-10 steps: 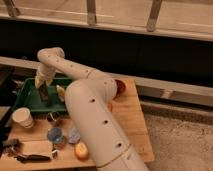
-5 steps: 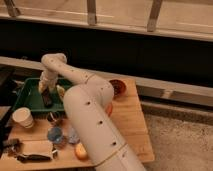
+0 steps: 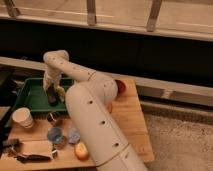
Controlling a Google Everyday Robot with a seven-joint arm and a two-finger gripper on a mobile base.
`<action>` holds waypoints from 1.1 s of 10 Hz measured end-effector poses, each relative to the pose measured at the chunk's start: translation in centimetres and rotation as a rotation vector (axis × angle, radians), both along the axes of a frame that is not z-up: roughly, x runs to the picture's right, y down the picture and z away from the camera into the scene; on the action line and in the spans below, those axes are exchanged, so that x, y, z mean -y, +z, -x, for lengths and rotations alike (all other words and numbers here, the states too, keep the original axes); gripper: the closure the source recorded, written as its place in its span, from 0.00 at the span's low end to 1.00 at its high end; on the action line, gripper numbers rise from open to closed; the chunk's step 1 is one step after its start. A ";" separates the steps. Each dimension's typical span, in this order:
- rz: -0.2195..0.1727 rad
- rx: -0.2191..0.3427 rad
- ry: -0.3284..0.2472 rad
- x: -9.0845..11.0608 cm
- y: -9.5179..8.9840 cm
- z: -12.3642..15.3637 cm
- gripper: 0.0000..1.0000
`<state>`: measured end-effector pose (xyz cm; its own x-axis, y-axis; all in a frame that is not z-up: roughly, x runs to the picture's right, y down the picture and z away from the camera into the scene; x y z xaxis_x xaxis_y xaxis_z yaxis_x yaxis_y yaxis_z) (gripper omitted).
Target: Wipe tray with eraser
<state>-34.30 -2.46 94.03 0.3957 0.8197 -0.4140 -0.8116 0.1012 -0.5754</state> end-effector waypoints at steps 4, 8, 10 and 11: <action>-0.002 0.081 -0.029 0.3 0.7 5.2 1.00; 0.045 0.063 -0.036 -1.4 -0.6 4.5 1.00; 0.075 0.029 -0.040 -2.5 -1.6 1.6 1.00; 0.088 -0.004 -0.049 -2.8 -2.0 -0.3 1.00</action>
<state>-33.97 0.35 92.04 0.4328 0.7596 -0.4855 -0.8093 0.0900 -0.5805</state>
